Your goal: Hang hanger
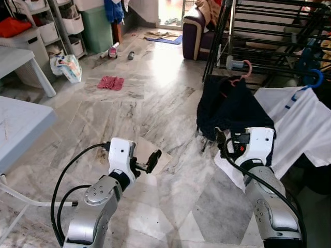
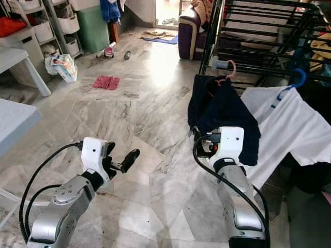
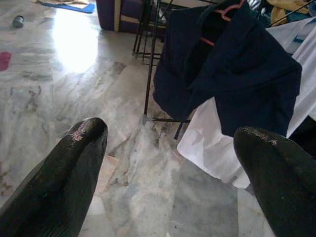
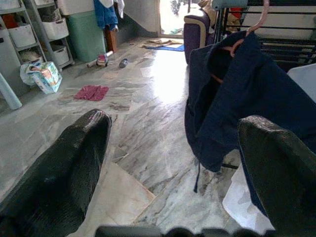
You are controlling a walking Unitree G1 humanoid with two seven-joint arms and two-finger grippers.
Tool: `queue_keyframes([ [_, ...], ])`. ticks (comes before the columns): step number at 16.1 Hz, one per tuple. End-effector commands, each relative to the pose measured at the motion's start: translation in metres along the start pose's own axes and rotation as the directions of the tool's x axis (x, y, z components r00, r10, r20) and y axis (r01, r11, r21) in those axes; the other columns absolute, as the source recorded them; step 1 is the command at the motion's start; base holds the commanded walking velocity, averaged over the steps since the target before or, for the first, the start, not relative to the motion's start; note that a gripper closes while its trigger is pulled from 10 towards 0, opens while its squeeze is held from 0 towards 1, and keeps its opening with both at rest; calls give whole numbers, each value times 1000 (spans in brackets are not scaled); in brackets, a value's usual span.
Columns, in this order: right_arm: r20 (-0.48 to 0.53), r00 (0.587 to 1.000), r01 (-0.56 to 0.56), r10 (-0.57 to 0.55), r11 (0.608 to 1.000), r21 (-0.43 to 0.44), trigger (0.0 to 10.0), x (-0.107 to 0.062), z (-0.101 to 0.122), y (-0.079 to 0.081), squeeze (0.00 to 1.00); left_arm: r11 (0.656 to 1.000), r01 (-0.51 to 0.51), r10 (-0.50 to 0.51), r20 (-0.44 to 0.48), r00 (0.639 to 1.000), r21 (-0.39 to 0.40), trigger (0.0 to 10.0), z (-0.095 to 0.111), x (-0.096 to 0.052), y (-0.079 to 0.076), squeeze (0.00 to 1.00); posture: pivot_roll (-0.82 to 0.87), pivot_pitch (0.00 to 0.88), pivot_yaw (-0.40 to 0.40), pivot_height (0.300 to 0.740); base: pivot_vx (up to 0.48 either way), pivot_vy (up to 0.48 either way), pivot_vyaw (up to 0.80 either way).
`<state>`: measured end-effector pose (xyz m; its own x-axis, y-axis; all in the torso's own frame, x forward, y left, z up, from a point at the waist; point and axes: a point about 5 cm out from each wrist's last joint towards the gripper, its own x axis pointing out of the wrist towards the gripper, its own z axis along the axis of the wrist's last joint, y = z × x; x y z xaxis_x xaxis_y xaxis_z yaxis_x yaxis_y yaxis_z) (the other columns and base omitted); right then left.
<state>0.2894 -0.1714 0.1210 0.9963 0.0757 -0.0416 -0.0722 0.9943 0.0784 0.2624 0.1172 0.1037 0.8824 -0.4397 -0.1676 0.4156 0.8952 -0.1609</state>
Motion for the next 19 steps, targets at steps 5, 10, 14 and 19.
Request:
queue_keyframes([
  [5, 14, 999, 40, -40, 999, -7, 10000, -12, 1, -3, 0, 994, -109, 107, 64, 992, 17, 10000, 7, -9, 16, 0, 0, 0, -15, 740, 0, 0, -800],
  [10, -7, 994, 110, -111, 993, -28, 10000, -29, -7, -12, 0, 992, -121, 120, 46, 992, 30, 10000, 1, -15, 22, 0, -20, 0, 7, 740, 251, 0, -800],
  [14, -8, 992, 127, -128, 991, -32, 10000, -29, -7, -14, 0, 995, -98, 97, 28, 995, 30, 10000, -4, -16, 19, 0, -30, 0, 12, 740, 262, 0, -800],
  [19, 0, 992, 124, -124, 992, -40, 10000, -23, -4, -12, 0, 998, -53, 52, 30, 998, 32, 10000, -1, -8, 15, 0, -31, 0, 9, 740, 265, 0, -800],
])
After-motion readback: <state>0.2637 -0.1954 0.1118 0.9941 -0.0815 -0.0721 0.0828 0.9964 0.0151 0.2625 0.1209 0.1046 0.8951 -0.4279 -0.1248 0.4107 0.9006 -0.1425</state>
